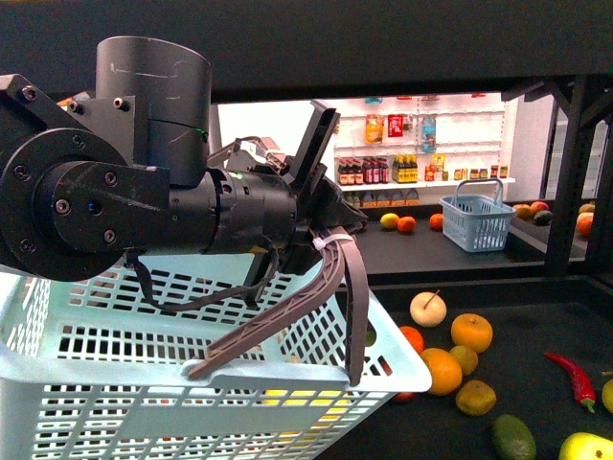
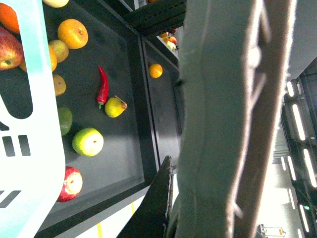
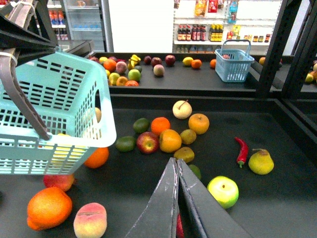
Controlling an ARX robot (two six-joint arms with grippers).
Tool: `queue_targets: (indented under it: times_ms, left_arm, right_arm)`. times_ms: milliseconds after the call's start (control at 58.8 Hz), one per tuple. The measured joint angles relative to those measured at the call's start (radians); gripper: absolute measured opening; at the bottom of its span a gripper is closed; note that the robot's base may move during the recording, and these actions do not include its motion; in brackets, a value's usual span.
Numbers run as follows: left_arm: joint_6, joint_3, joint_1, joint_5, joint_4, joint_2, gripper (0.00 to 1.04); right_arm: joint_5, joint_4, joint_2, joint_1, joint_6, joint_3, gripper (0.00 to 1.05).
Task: Pick lemon from shelf
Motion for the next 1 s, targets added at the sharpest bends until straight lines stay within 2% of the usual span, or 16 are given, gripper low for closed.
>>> queue_targets:
  times_ms: [68,153,629,748,1003]
  left_arm:
    - [0.002,0.000,0.000,0.000,0.000,0.000,0.07]
    - [0.001,0.000,0.000,0.000,0.000,0.000,0.07]
    - [0.001,0.000,0.000,-0.001,0.000,0.000,0.07]
    - [0.001,0.000,0.000,0.000,0.000,0.000,0.07]
    - [0.002,0.000,-0.001,0.002,0.000,0.001,0.07]
  right_arm:
    - [-0.024,-0.015,-0.024,-0.050,0.001,-0.006,0.03]
    - [-0.031,-0.035,-0.049,-0.066,0.002,-0.013,0.03]
    - [-0.035,-0.123,-0.178,-0.069,0.003,-0.035,0.03]
    - [-0.035,-0.287,-0.310,-0.070,0.003,-0.035,0.03]
    - [-0.036,-0.300,-0.352,-0.070,0.004,-0.035,0.03]
